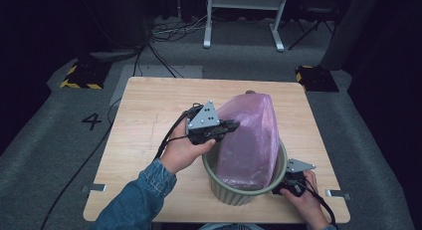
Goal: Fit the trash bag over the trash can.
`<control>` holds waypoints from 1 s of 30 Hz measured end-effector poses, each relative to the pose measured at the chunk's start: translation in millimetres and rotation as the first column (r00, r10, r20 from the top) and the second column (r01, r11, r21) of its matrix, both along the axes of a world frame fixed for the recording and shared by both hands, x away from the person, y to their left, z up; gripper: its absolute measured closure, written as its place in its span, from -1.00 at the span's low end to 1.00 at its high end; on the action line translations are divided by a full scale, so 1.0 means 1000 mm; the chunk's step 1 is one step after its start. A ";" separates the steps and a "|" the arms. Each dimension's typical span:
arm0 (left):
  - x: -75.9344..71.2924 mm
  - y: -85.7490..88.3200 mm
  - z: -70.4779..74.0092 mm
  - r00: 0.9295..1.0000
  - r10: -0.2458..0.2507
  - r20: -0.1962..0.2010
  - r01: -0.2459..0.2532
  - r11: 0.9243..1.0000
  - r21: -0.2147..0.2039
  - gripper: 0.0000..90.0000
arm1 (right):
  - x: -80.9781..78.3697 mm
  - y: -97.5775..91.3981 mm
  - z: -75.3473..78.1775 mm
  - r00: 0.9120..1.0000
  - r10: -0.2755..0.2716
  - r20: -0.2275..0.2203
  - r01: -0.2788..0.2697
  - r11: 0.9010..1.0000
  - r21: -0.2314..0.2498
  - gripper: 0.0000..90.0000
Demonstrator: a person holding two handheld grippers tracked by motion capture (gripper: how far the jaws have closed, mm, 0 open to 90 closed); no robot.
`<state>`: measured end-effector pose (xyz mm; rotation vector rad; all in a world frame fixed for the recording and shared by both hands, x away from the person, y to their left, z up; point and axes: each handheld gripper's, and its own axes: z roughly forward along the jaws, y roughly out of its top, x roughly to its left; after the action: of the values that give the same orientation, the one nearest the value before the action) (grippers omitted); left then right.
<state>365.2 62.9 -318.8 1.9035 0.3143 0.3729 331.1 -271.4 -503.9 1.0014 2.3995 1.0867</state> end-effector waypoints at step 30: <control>-0.032 0.046 -0.025 0.992 0.106 -0.074 -0.110 0.993 -0.049 -0.34 | 0.001 -0.029 0.070 0.998 0.035 0.061 -0.036 0.999 0.012 -0.20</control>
<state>333.2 108.8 -343.5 1.8555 0.4717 0.3659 332.3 -300.7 -433.7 0.9200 2.3732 1.1307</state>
